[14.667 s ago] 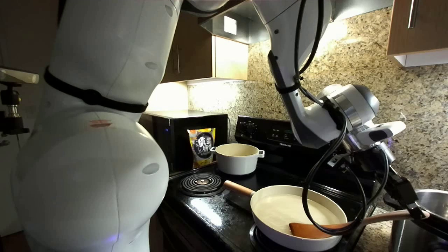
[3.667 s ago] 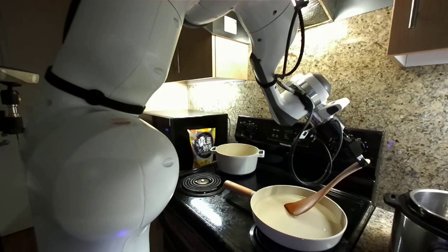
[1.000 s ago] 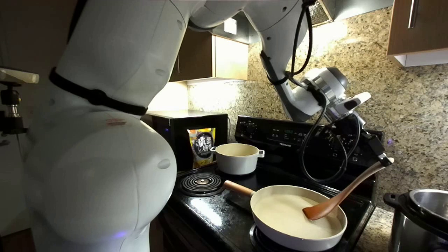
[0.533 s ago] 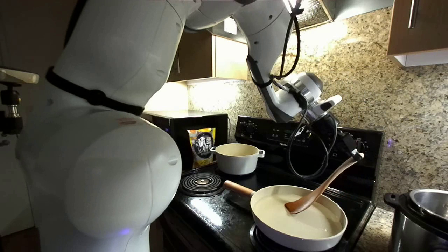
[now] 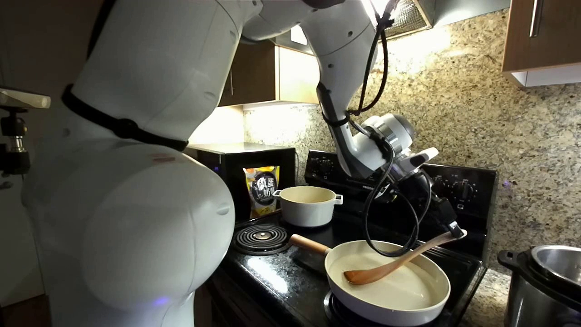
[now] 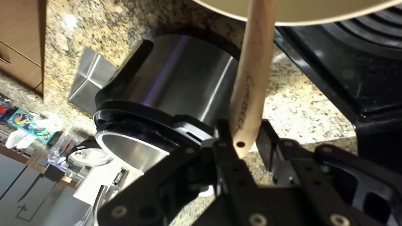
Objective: Stir the pan using the wooden spatula
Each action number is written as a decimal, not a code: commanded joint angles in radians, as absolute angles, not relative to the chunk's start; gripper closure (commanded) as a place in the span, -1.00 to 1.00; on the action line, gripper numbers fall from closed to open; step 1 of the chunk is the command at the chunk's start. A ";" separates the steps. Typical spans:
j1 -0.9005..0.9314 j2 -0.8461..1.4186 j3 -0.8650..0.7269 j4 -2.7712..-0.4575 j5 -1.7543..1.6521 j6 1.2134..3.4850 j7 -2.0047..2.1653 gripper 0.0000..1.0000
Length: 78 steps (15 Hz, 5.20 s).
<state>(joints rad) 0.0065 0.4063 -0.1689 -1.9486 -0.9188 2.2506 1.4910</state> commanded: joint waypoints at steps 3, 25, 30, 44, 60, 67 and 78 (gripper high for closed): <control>-0.069 0.393 -0.191 -2.027 -0.901 2.311 1.479 0.87; -0.057 0.377 -0.207 -1.801 -0.855 2.234 1.452 0.87; 0.003 0.394 -0.168 -1.785 -0.886 2.234 1.455 0.87; -0.011 0.391 -0.162 -1.973 -0.923 2.337 1.476 0.87; -0.142 0.365 -0.269 -1.978 -0.808 2.374 1.457 0.87; -0.104 0.355 -0.269 -1.949 -0.836 2.339 1.481 0.87; -0.020 0.383 -0.216 -1.884 -0.841 2.221 1.483 0.87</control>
